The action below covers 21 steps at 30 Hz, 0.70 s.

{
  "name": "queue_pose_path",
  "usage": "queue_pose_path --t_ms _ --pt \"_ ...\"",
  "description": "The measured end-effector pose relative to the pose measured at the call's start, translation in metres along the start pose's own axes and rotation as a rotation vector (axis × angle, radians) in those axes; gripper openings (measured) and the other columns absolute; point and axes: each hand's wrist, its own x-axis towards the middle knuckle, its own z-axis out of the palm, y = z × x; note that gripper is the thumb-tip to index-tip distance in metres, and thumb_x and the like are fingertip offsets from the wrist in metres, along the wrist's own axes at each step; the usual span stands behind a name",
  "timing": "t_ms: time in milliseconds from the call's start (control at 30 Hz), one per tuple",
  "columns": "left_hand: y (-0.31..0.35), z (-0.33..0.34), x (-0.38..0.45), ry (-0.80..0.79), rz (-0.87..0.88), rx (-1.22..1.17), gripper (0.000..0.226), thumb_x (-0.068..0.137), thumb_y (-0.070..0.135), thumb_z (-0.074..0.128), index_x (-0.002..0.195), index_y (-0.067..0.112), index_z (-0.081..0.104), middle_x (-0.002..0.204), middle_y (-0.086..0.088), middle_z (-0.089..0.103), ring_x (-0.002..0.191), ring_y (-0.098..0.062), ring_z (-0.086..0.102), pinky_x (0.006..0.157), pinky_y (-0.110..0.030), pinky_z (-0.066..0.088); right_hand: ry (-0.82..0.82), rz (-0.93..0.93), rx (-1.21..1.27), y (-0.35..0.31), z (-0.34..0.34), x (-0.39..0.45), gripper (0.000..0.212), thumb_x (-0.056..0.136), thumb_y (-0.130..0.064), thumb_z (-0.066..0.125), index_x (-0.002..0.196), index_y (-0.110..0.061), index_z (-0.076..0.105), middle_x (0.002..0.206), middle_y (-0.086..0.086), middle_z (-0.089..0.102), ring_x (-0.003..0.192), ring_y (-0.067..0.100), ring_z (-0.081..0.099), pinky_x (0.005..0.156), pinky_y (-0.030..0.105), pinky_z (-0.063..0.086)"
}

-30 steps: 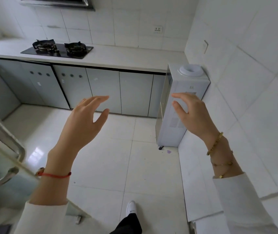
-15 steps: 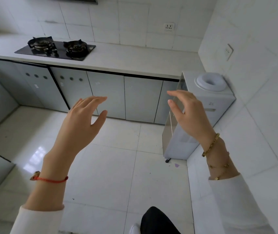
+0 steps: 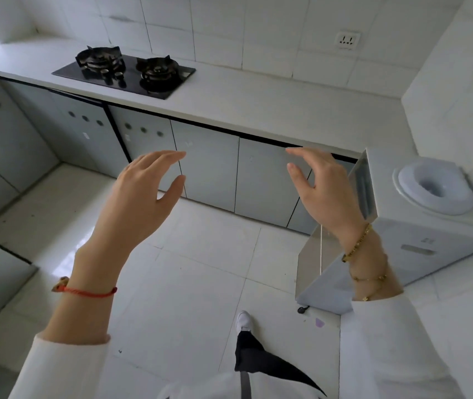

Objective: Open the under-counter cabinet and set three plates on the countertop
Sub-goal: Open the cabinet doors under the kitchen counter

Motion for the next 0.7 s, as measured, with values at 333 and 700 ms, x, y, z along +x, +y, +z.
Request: queue_pose_path --t_ms 333,700 --pt "-0.013 0.043 0.133 0.072 -0.036 0.034 0.04 0.097 0.027 0.051 0.135 0.017 0.052 0.134 -0.001 0.058 0.126 -0.019 0.053 0.109 -0.038 0.042 -0.059 -0.092 0.075 0.057 0.03 0.155 0.032 0.099 -0.023 0.049 0.127 -0.012 0.058 0.127 0.001 0.061 0.125 0.015 0.05 0.109 0.029 0.037" --pt "-0.06 0.093 0.237 0.065 -0.108 0.052 0.039 0.097 0.026 0.052 0.135 0.017 0.052 0.134 -0.001 0.058 0.126 -0.019 0.053 0.109 -0.041 0.042 -0.152 -0.109 0.128 0.102 0.092 0.265 0.031 0.099 -0.023 0.049 0.126 -0.012 0.058 0.125 0.0 0.062 0.123 0.014 0.05 0.108 0.031 0.04"
